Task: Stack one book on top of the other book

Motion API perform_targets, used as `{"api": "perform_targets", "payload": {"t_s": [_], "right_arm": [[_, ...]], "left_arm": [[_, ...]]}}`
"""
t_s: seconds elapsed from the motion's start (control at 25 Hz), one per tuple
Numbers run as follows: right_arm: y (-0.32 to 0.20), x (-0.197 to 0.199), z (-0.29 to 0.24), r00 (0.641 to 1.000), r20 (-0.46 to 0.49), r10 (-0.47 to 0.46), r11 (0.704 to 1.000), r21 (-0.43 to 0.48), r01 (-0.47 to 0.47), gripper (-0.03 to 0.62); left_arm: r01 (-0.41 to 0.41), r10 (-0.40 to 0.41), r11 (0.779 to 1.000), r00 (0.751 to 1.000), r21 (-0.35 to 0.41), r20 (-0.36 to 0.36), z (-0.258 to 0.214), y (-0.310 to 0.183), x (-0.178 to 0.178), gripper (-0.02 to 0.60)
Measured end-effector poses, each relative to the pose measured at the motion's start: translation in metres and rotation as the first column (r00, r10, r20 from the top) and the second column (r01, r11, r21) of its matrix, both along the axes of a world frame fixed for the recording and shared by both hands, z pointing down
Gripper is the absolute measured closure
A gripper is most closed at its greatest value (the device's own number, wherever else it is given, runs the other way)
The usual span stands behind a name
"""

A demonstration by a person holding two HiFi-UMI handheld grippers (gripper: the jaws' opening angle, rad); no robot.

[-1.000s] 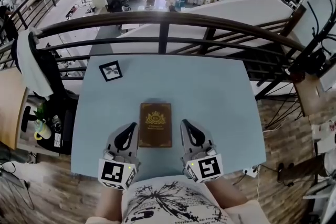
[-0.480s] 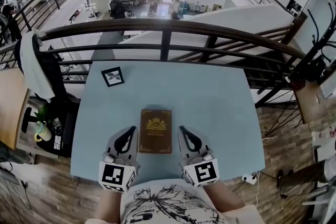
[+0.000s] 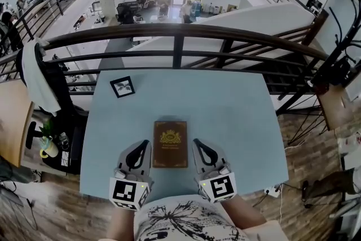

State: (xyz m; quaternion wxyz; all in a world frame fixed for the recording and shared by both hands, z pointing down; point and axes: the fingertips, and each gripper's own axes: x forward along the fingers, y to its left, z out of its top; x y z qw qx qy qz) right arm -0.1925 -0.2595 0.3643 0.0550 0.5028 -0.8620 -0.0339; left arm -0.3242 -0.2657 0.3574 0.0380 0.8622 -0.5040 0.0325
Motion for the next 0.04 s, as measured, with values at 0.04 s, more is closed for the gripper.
{"api": "perform_targets", "payload": {"t_s": [0.04], "right_arm": [[0.0003, -0.0020, -0.0002, 1.000, 0.004, -0.003, 1.000, -0.004, 0.003, 0.603]], "left_arm": [[0.003, -0.003, 1.000, 1.000, -0.005, 0.001, -0.0018, -0.0002, -0.0009, 0.571]]}}
